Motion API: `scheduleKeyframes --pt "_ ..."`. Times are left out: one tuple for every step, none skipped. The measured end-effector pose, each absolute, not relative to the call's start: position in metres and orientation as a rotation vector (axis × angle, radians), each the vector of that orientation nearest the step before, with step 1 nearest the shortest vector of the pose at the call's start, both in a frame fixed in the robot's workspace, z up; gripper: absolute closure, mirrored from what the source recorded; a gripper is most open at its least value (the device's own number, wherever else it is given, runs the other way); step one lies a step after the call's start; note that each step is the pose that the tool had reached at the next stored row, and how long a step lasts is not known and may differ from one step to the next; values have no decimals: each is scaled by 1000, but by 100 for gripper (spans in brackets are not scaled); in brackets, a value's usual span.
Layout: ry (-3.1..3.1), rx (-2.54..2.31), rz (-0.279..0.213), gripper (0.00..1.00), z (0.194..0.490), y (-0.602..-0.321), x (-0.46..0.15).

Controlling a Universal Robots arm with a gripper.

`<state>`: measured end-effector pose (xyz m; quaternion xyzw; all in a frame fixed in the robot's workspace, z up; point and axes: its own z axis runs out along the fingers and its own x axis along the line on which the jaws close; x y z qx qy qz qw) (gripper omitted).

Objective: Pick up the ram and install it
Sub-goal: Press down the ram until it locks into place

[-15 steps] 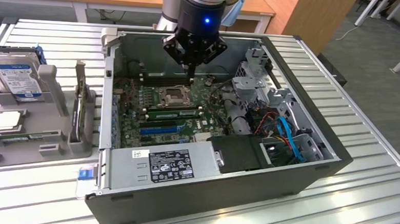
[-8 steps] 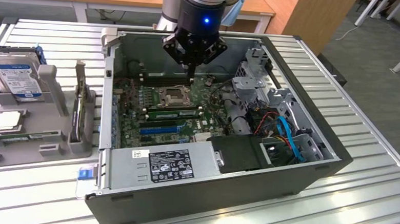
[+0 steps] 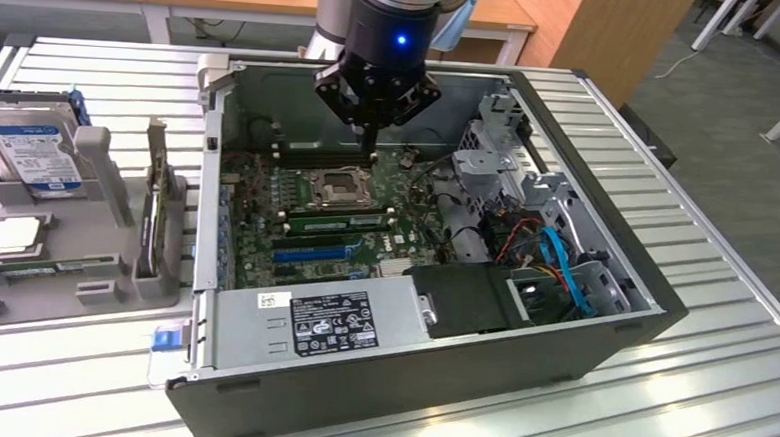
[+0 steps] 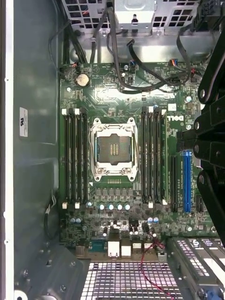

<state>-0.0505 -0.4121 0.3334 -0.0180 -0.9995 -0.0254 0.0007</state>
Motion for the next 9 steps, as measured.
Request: scheduleKeyframes --pt "-3137 -66 -80 90 333 -412 -51" --pt "-3135 -72 -80 90 333 -412 -51" --pt "-3133 -73 -80 90 333 -412 -51" --pt "-3133 -73 -80 90 333 -412 -51" --pt "-3133 -73 -80 90 333 -412 -51" --pt "-3133 -73 -80 90 333 -412 -50" --pt "-3133 -73 -80 90 333 -412 -51" --pt "-3133 -73 -80 90 333 -412 -51" --pt "-3133 -73 -80 90 333 -412 -51"
